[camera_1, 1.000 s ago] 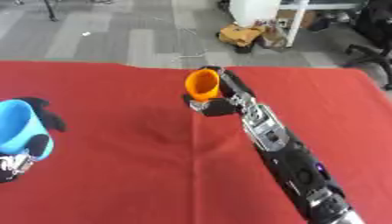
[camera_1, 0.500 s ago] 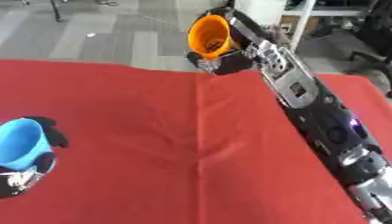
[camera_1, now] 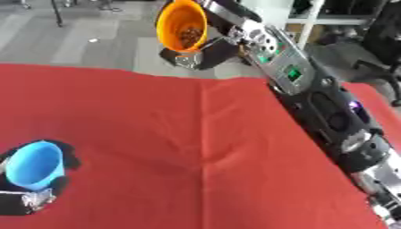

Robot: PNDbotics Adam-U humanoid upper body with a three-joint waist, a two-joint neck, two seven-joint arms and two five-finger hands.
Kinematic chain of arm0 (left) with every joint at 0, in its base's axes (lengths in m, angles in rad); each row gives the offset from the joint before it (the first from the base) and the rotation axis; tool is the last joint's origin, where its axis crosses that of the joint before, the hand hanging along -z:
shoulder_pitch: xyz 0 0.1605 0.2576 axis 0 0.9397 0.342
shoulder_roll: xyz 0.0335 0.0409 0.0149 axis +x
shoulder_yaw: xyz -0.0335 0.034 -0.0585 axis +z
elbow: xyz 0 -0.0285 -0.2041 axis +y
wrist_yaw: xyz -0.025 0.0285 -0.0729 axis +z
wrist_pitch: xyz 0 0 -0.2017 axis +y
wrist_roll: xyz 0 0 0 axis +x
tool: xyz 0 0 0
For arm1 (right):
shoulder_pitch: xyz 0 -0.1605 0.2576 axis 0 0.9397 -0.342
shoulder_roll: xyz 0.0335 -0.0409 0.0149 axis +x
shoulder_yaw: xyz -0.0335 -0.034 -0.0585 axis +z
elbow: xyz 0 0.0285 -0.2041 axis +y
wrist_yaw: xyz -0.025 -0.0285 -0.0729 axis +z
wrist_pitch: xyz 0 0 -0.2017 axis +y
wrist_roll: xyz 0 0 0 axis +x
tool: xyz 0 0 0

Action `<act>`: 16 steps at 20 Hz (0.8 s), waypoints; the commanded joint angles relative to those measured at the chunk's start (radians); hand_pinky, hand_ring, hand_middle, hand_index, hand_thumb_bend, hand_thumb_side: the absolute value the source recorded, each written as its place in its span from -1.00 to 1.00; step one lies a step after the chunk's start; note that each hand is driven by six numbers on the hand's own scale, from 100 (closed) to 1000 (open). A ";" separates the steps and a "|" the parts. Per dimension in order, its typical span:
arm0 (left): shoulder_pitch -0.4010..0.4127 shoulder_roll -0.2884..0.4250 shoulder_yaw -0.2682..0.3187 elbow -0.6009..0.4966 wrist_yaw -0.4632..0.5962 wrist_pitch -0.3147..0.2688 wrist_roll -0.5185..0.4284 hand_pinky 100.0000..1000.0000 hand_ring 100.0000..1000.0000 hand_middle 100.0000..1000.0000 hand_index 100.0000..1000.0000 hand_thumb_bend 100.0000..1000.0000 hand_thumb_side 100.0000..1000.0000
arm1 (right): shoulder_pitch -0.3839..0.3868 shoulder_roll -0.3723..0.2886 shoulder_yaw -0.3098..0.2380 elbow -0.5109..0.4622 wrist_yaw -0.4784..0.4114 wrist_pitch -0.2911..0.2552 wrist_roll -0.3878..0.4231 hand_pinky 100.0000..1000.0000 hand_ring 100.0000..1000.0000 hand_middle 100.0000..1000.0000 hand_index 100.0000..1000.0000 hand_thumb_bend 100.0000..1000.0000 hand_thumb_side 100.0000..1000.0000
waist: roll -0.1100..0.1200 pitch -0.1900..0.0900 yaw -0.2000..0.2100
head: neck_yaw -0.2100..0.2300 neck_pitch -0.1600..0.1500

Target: Pour the contents of one cup into another cup.

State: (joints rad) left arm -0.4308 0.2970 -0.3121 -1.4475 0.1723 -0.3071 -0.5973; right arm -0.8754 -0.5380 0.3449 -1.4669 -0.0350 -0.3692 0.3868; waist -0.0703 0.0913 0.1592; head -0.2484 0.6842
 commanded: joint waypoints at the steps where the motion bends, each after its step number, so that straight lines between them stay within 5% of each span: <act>1: -0.042 -0.007 -0.011 0.039 -0.015 -0.022 -0.021 0.20 0.21 -0.27 0.46 -0.97 -1.00 | -0.034 0.024 0.009 0.022 0.014 -0.009 0.031 0.20 -0.07 -0.23 0.15 -0.71 -1.00 | 0.004 -0.017 -0.002 | 0.000 0.002; 16: -0.193 -0.093 -0.040 0.237 -0.031 -0.060 -0.041 0.18 0.19 -0.28 0.48 -1.00 -1.00 | -0.066 0.224 0.041 0.192 0.134 -0.069 0.091 0.19 -0.08 -0.24 0.15 -0.69 -1.00 | -0.006 -0.022 0.004 | -0.006 -0.005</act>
State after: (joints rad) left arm -0.6005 0.2079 -0.3481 -1.2059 0.1364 -0.3591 -0.6361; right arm -0.9158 -0.3147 0.3952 -1.2809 0.0821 -0.4283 0.4772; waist -0.0818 0.0853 0.1630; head -0.2500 0.6840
